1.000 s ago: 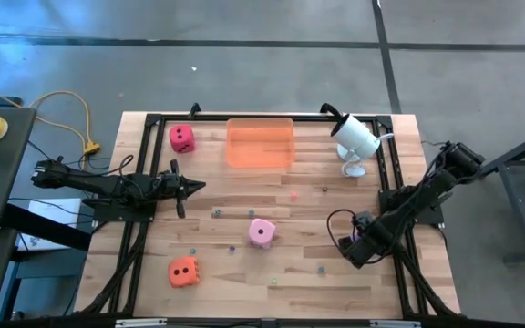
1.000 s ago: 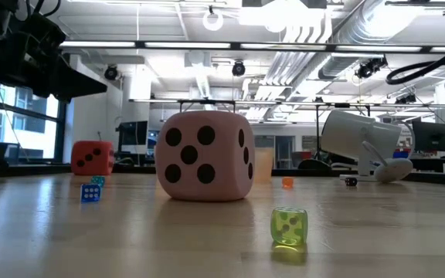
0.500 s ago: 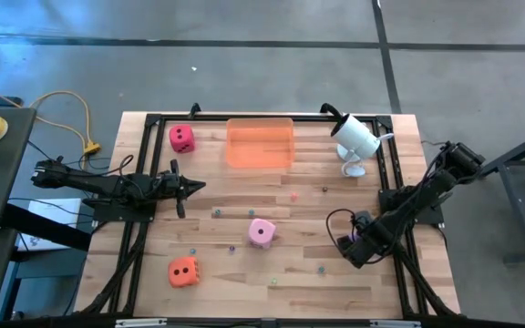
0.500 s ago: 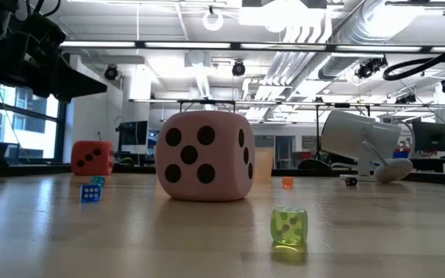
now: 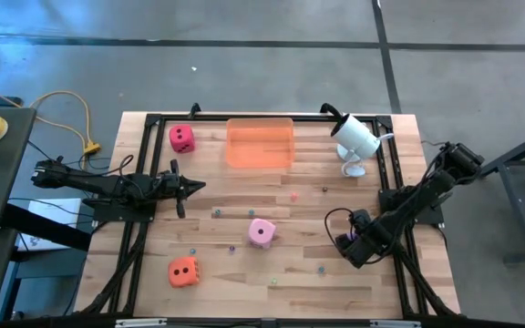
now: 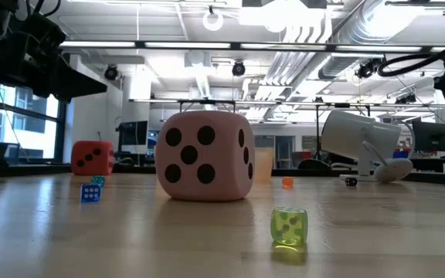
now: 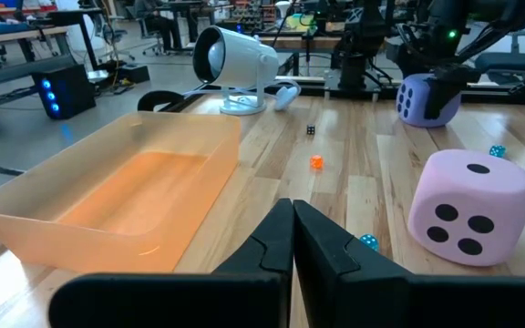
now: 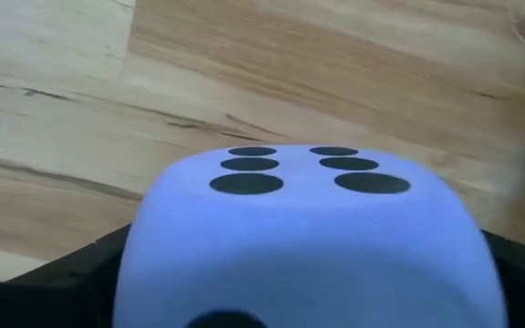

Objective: Pick & Place Dice
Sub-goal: Put the large purple die into the orange bin

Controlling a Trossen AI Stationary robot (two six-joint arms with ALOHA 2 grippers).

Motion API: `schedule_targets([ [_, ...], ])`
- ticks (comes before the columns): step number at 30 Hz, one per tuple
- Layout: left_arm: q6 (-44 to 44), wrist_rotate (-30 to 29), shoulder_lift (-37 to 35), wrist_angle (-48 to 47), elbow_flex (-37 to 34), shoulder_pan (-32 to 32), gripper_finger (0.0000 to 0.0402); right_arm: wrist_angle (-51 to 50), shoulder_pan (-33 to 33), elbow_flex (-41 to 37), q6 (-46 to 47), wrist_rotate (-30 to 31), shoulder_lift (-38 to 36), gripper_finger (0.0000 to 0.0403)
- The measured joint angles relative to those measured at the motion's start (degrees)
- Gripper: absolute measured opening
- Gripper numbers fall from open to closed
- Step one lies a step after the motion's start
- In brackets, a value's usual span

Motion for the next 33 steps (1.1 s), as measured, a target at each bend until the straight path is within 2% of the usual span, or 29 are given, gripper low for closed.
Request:
schedule_targets([
  [10,0.0,0.0,0.01,0.02,0.0,0.0,0.0001,1.49,-0.04,0.35,-2.13,-1.94,4.38,0.0357],
  [20,0.0,0.0,0.0,0.01,0.0,-0.01,0.0001,1.58,-0.28,0.22,-0.71,-0.23,4.54,0.0358],
  [24,0.0,0.0,0.0,0.0,0.0,-0.01,0.0001,2.0,-0.37,0.04,-0.79,-0.55,4.81,0.0386],
  [28,0.0,0.0,0.02,0.01,0.0,0.01,0.0001,1.67,-1.11,-0.02,-0.41,-1.5,4.84,0.0352],
  [33,0.0,0.0,0.02,0.02,0.0,0.0,0.0001,1.03,-1.09,-0.02,-1.38,0.72,4.84,0.0352],
])
